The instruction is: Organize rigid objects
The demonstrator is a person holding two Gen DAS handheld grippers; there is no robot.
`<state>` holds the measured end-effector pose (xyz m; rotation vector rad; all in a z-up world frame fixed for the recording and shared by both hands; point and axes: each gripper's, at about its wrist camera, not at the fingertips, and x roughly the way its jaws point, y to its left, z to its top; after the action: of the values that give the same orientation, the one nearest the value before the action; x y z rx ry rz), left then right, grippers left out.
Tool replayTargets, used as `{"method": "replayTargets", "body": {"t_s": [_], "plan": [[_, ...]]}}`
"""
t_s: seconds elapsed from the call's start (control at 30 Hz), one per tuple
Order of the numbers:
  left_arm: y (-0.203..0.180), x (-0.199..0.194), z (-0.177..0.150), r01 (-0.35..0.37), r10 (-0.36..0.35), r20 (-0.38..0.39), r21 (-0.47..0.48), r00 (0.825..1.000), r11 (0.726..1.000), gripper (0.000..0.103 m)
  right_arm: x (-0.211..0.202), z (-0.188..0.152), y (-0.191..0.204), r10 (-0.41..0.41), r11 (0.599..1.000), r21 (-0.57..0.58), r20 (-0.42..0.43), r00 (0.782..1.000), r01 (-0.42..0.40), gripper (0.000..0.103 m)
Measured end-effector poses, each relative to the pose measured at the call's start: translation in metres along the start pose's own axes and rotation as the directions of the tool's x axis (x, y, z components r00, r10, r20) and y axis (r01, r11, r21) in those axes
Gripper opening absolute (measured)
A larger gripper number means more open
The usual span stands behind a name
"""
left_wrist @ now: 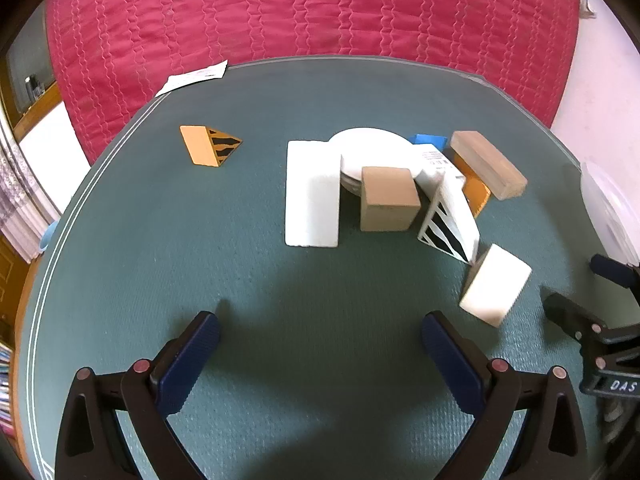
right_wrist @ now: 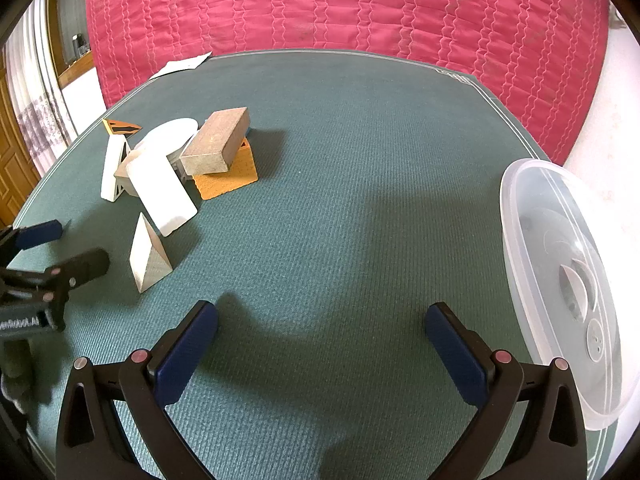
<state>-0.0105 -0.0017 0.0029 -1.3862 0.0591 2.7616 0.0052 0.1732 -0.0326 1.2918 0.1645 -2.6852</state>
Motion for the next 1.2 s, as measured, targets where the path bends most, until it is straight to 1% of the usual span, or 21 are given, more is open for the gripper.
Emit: {"method": "replayTargets", "body": {"t_s": [0.13,0.23,0.37,0.47,0.53,0.6,0.67,0.73,0.8,0.87,0.9,0.93,1.1,1.2], "plan": [[0.008,0.002,0.011,-0.04,0.04,0.007,-0.016,0.999,0.999,0.098,0.001,0.0,0.001,0.0,1.0,0.0,0.0,1.0,0.0,0.103],[0.018,0.002,0.022,-0.061,0.063,0.027,-0.049,0.998,0.997,0.096,0.001,-0.001,0.001,0.0,1.0,0.0,0.0,1.0,0.0,0.103],[0.024,0.002,0.034,-0.062,0.066,0.051,-0.075,0.997,0.995,0.092,0.001,-0.001,0.0,0.0,1.0,0.0,0.0,1.0,0.0,0.103],[0.019,0.004,0.04,-0.06,0.065,0.07,-0.064,0.995,0.996,0.089,0.001,-0.001,0.0,0.0,1.0,0.0,0.0,1.0,0.0,0.103],[0.013,0.008,0.043,-0.064,0.067,0.08,-0.048,0.995,0.997,0.081,0.001,-0.001,0.0,0.0,1.0,-0.001,0.0,1.0,0.0,0.103],[0.011,0.014,0.045,-0.056,0.059,0.076,-0.044,0.995,0.997,0.069,0.001,-0.001,0.0,0.001,1.0,-0.001,0.0,1.0,-0.001,0.103],[0.012,0.017,0.045,-0.045,0.049,0.076,-0.053,0.996,0.998,0.062,0.001,-0.001,0.0,0.001,1.0,-0.001,0.0,1.0,-0.001,0.103],[0.016,0.022,0.05,-0.028,0.032,0.071,-0.063,0.997,0.998,0.059,0.002,-0.001,0.0,0.001,1.0,-0.001,0.0,1.0,-0.001,0.103],[0.019,0.025,0.051,0.001,0.004,0.074,-0.074,0.997,0.997,0.049,0.002,-0.001,0.0,0.001,1.0,-0.001,0.0,1.0,-0.001,0.103],[0.019,0.027,0.053,0.026,-0.02,0.072,-0.078,0.997,0.997,0.044,0.001,-0.001,0.0,0.002,1.0,-0.001,0.0,1.0,-0.002,0.103],[0.019,0.026,0.052,0.03,-0.025,0.078,-0.073,0.997,0.997,0.035,0.0,0.0,0.0,0.003,1.0,-0.001,0.0,1.0,-0.003,0.103],[0.017,0.024,0.05,0.041,-0.036,0.081,-0.068,0.996,0.997,0.031,-0.001,0.0,-0.001,0.006,1.0,-0.001,0.001,1.0,-0.006,0.103],[0.018,0.017,0.044,0.041,-0.034,0.096,-0.066,0.995,0.997,0.031,-0.008,-0.002,-0.002,0.045,0.999,0.01,0.018,0.999,-0.045,0.103],[0.019,0.009,0.04,0.021,-0.014,0.111,-0.061,0.994,0.998,0.031,-0.014,-0.001,0.004,0.106,0.994,0.034,0.018,0.994,-0.107,0.103]]}}
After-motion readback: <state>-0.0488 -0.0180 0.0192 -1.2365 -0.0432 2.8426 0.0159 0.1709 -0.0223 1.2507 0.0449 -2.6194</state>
